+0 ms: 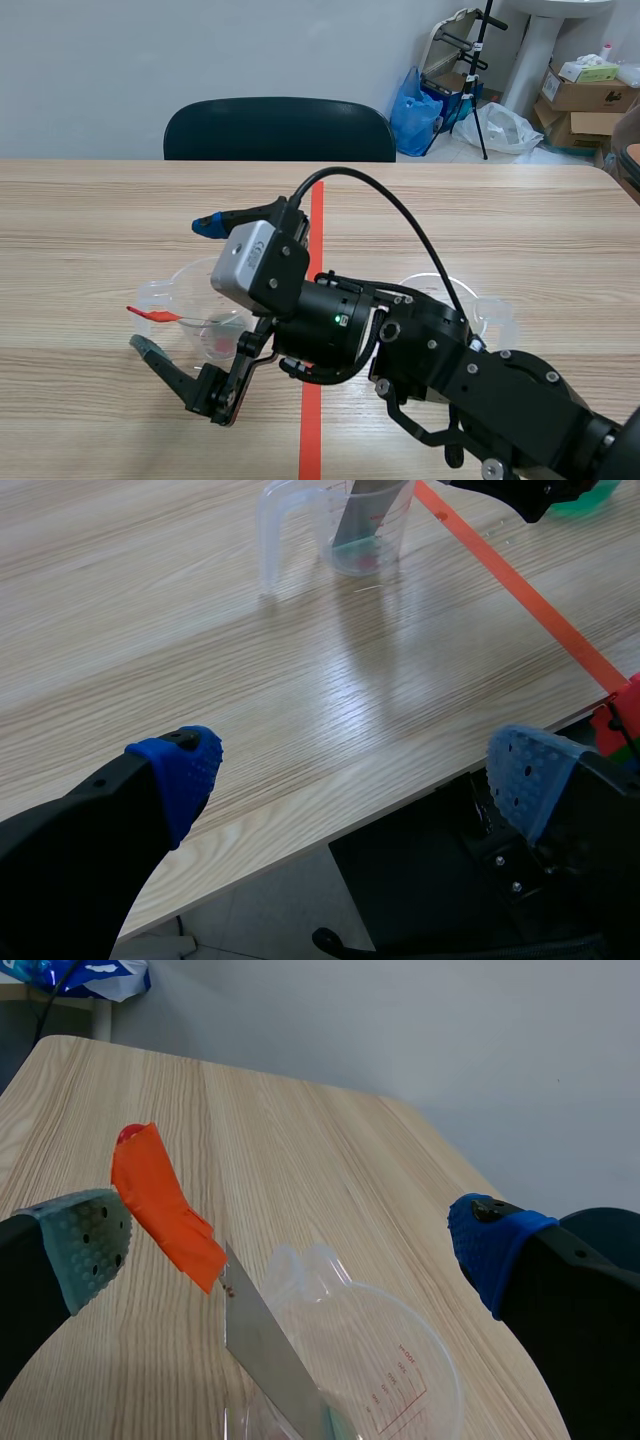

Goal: Do the redox reaction experiment

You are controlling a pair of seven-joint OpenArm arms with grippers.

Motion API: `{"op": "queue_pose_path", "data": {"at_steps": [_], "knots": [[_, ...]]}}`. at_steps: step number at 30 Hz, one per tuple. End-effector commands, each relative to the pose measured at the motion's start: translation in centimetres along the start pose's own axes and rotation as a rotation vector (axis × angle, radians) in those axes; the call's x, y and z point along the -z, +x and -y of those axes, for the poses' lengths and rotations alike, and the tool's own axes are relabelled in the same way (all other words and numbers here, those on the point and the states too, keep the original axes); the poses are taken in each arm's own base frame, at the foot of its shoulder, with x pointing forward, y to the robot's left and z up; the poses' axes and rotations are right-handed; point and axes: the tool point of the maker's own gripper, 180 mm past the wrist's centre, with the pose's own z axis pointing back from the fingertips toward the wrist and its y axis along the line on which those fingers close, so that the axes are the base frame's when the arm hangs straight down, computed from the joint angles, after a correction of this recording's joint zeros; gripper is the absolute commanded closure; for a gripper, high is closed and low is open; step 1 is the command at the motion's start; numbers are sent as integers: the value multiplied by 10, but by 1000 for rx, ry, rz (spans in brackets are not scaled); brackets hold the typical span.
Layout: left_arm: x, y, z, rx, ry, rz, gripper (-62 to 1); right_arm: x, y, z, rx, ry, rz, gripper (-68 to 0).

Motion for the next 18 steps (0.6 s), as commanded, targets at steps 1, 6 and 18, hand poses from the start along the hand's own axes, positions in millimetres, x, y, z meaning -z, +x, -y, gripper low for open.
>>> {"op": "queue_pose_path", "data": {"at_steps": [1,6,18], "knots": [[2,10,0,-4,2,42,-566,5,13,8,-14,-8,46,-627],[2,10,0,-4,2,42,-566,5,13,8,-15,-8,46,-461],[2,10,0,-5,3,42,-566,-2,22,13,-23,-17,105,-203]]}}
